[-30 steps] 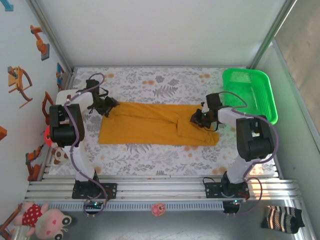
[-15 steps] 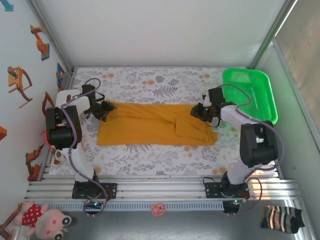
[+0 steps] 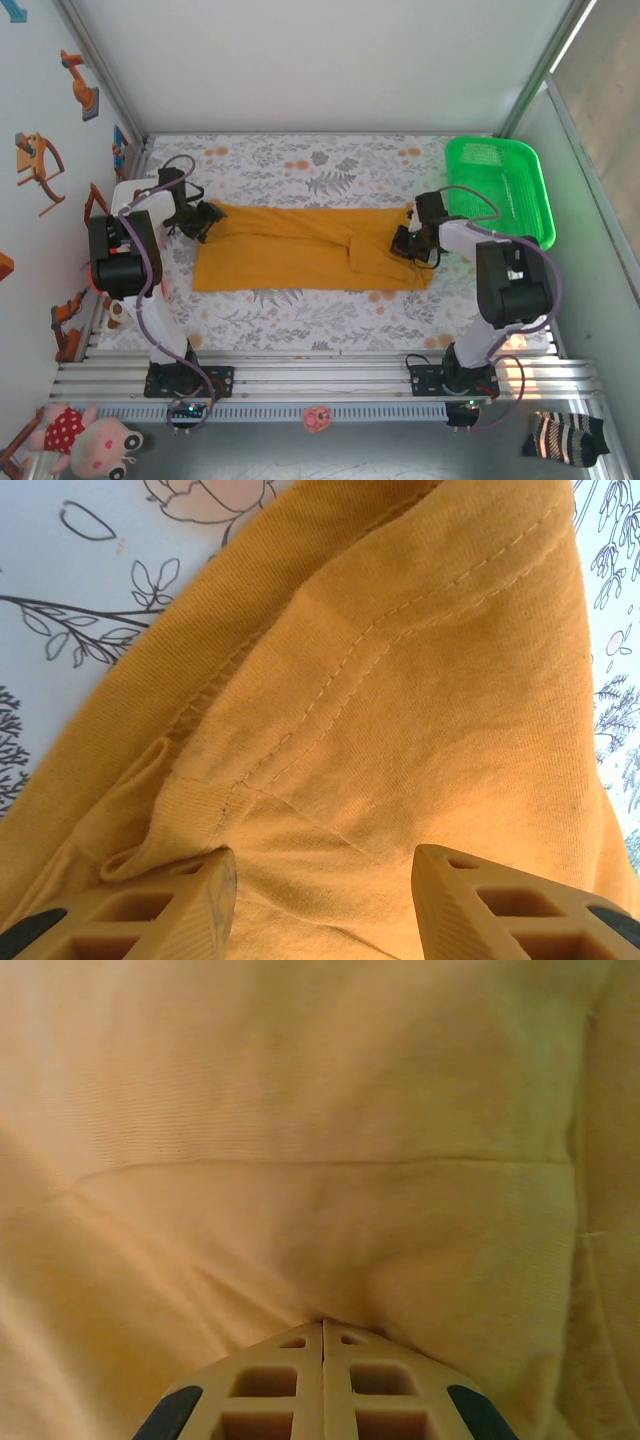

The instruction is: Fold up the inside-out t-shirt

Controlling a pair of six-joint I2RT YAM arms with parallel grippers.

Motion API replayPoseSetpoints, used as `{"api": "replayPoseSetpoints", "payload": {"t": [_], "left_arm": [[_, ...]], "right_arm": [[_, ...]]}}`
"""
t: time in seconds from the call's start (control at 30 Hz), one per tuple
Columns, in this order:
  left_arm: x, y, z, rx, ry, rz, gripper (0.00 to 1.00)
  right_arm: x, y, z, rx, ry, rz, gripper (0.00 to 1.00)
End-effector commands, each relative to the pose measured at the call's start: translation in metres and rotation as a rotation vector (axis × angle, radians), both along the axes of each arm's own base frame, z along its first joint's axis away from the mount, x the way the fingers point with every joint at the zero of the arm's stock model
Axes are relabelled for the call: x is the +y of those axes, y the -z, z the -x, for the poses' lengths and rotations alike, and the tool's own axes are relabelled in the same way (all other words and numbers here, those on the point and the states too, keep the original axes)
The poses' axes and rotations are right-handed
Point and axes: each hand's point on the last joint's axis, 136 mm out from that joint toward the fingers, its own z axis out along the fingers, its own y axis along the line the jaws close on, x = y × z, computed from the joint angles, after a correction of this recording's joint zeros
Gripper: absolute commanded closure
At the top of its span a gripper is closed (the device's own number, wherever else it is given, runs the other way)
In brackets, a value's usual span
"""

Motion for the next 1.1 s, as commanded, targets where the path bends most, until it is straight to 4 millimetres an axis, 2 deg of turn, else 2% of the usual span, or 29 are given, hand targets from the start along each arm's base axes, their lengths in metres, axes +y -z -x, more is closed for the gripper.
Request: {"api": "replayPoseSetpoints", "payload": {"t": [0.0,0.1,0.17,0.23,0.3,0.4,0.63,0.83,0.93,1.07], "left_arm": [[0.006,-0.003,0.008,0.011,0.007,-0.016,0.51],[0.004,-0.013,0.004,-0.019,0.014,-0.007,0.51],[0.003,-0.025,-0.001,-0.052,0.017,0.001,0.51],[0.000,-0.038,-0.004,-0.085,0.023,0.011,0.51],[-0.001,-0.052,-0.007,-0.117,0.025,0.017,0.50],[-0.003,-0.070,-0.010,-0.159,0.026,0.033,0.50],[-0.009,-0.090,-0.012,-0.200,0.035,0.057,0.47],[-0.011,-0.090,-0.009,-0.195,0.040,0.062,0.47],[-0.011,-0.090,-0.008,-0.193,0.039,0.062,0.47],[-0.012,-0.090,-0.008,-0.192,0.041,0.062,0.47]], "right_arm": [[-0.010,0.004,0.002,0.026,0.004,0.020,0.97],[-0.009,-0.021,-0.003,-0.020,-0.012,0.017,0.95],[-0.013,-0.042,-0.004,-0.062,-0.009,0.035,0.88],[-0.023,-0.054,-0.003,-0.082,0.006,0.091,0.74],[-0.035,-0.058,-0.001,-0.079,0.027,0.157,0.53],[-0.049,-0.049,0.002,-0.051,0.048,0.237,0.39],[-0.058,-0.022,-0.003,0.017,0.063,0.297,0.33],[-0.059,-0.007,-0.014,0.034,0.081,0.314,0.30],[-0.052,0.002,-0.018,0.039,0.081,0.272,0.29],[-0.026,0.009,-0.019,0.038,0.064,0.118,0.29]]}}
